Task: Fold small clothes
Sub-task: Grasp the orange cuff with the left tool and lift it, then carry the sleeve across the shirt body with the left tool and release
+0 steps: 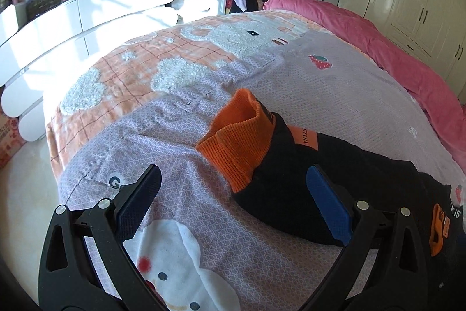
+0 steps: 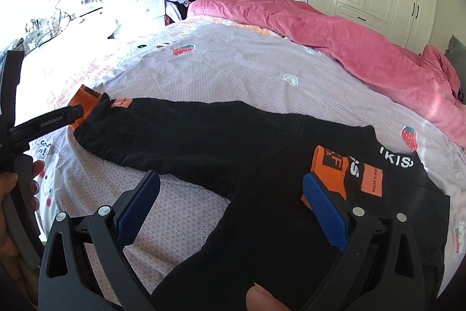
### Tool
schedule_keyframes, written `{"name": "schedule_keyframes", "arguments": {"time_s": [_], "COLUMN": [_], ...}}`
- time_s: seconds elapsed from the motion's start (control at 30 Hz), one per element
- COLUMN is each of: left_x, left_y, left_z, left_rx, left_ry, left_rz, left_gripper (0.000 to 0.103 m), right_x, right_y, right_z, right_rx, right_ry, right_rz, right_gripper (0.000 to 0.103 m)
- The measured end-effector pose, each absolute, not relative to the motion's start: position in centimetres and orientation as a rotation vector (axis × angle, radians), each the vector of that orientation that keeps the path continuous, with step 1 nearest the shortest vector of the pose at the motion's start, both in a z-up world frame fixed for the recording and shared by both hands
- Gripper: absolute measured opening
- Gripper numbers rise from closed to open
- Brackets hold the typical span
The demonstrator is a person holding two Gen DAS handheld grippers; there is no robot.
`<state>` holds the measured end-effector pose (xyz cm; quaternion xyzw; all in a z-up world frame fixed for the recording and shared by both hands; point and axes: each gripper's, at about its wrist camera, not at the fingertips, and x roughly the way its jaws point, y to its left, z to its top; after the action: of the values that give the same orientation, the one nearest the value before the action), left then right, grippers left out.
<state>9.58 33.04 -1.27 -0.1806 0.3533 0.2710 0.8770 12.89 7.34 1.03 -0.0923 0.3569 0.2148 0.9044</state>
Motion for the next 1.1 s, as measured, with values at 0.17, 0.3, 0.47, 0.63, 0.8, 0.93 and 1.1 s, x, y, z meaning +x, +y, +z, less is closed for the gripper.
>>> {"name": "schedule_keyframes", "arguments": {"time_s": [0.17, 0.3, 0.47, 0.63, 0.8, 0.93, 1.1], "left_x": [10.9, 12.2, 12.4, 12.1, 11.3, 11.3, 11.7], "left_y": [34.1, 34.0, 33.8, 33.2, 32.0, 29.2, 25.0], "left_z": [-2.3, -3.2, -3.4, -2.3, -0.2, 1.9, 3.4], "left_rx": [-0.455, -0.454, -0.485, -0.491, -0.492, -0.451, -0.403], "left_ry": [0.708, 0.718, 0.71, 0.672, 0.608, 0.561, 0.533], "left_rz": [0.573, 0.581, 0.516, 0.462, 0.391, 0.311, 0.176], "left_gripper": [0.093, 0.061, 0.012, 0.004, 0.003, 0.003, 0.003], "right_x": [13.2, 13.4, 13.4, 13.2, 12.9, 12.8, 12.8], "right_y": [7.3, 6.6, 5.4, 3.0, -1.0, -3.7, -6.9], "right_z": [0.3, -0.3, -1.1, -1.6, -2.2, -2.2, -1.9], "right_rx": [-0.189, -0.164, -0.131, -0.071, 0.017, 0.064, 0.113], "right_ry": [0.746, 0.764, 0.79, 0.805, 0.819, 0.826, 0.824], "right_rz": [0.44, 0.432, 0.417, 0.384, 0.318, 0.264, 0.19], "right_gripper": [0.098, 0.098, 0.098, 0.098, 0.098, 0.098, 0.098]}}
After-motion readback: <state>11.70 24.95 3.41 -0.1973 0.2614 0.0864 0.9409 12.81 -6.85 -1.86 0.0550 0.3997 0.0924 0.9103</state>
